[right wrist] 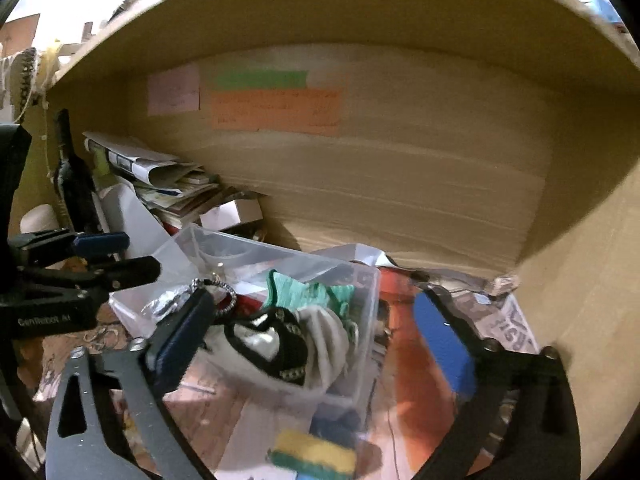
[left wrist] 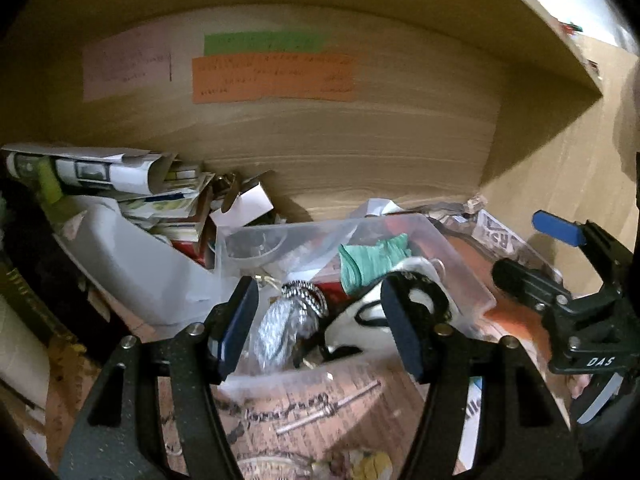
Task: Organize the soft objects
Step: 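Grasp the yellow-green sponge with the right tool while the left tool grasps the floral scrunchie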
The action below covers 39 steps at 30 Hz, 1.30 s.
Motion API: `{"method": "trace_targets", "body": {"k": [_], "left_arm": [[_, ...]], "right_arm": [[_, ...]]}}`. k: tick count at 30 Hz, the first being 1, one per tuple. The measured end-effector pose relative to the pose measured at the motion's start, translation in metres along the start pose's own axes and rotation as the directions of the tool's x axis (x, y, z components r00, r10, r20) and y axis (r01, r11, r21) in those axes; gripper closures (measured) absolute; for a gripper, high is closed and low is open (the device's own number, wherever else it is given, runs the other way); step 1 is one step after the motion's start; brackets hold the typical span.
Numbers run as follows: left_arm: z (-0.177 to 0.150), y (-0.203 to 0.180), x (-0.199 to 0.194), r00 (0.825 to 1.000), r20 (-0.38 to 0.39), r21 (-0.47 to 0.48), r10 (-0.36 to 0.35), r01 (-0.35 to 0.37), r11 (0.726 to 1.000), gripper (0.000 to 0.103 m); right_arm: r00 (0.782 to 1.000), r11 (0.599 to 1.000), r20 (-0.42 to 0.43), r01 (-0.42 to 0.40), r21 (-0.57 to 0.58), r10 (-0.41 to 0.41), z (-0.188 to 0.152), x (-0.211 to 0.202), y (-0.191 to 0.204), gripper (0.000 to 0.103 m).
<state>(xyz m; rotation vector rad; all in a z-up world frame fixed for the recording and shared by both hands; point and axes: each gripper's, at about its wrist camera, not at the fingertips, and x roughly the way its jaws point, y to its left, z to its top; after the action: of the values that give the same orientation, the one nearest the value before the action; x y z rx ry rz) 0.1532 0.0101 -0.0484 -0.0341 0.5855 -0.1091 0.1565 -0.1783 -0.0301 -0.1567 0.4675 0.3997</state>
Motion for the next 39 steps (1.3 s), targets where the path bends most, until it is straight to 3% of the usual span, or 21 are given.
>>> {"method": "trace_targets", "body": {"k": [3,13,19,26,33,39], "left_arm": [[-0.013,-0.003,-0.01,1.0,0.002,0.012,0.012,-0.012,1.0,0.029],[-0.061,-0.007,-0.018,0.996,-0.089,0.014,-0.011,0.012,1.0,0.029],[-0.095,-0.008,-0.01,0.983,-0.182,0.001,-0.03,0.031,1.0,0.029],[-0.128,-0.007,-0.006,0.962,-0.268,-0.004,-0.048,0.048,0.999,0.029],[-0.141,-0.009,-0.005,0.962,-0.269,-0.002,-0.049,0.05,0.999,0.029],[-0.142,-0.007,-0.005,0.966,-0.251,0.006,-0.056,0.059,0.998,0.061]], "right_arm": [[1.0,1.0,-0.003,0.011,0.007,-0.011,-0.01,-0.011,-0.001,0.0],[0.994,0.996,-0.103,0.035,0.078,-0.026,-0.052,-0.013,-0.015,0.0],[0.979,0.998,-0.201,0.033,0.045,-0.023,-0.078,0.0,-0.009,0.001],[0.966,0.997,-0.259,0.024,0.068,-0.005,-0.092,0.016,-0.008,0.002],[0.939,0.992,-0.338,-0.019,0.129,0.061,-0.102,0.033,-0.015,0.04],[0.948,0.991,-0.312,-0.018,0.136,0.061,-0.101,0.027,-0.013,0.045]]}}
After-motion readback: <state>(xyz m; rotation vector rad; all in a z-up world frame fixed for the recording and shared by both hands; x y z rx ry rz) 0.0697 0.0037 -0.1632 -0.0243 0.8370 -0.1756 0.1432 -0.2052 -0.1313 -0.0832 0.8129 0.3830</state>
